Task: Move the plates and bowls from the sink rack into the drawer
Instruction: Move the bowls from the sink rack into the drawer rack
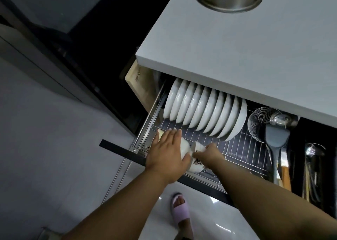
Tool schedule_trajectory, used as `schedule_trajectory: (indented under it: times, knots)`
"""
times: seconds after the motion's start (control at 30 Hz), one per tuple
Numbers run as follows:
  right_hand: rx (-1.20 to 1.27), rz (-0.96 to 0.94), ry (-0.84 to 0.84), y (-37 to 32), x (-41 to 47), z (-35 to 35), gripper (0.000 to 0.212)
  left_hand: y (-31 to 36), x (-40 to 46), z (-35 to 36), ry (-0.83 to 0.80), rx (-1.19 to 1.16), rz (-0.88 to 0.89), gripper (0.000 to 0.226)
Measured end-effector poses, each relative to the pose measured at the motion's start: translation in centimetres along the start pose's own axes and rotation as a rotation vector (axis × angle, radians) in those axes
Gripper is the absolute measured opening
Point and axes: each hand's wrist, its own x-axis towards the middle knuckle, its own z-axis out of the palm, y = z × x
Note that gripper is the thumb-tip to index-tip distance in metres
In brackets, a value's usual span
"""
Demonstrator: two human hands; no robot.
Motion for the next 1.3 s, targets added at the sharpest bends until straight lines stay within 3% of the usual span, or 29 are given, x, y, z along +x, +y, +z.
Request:
schedule_trajectory:
  times: [0.47,0.63,0.97,1.1,1.3]
  knots:
    - [0.02,-0.01,-0.068,-0.1,0.8,1.4,0.061,-0.2,0.1,0.2,0.01,-0.014,0.007,0.071]
    - [0.078,-0.068,-0.054,0.5,-0.2,-0.9,0.032,0.0,-0.1,-0.2,-0.019,-0.021,-0.004,0.068]
    - [0.286,-0.152,0.082,7.6,-5.5,-9.4,0.027,1.3,0.1,-0.9,-0.107,-0.031,-0.079,0.06]
    - [0.398,-0.17,0.207,12.5,-8.1,-14.3,0.025,5.2,1.1,-0.8,-0.17,-0.155,-0.065,0.056]
    - [0.535,-0.137,0.462,21.0,-12.4,-21.5,0.013,18.5,2.0,-0.9,-0.207,-0.264,0.204,0.05]
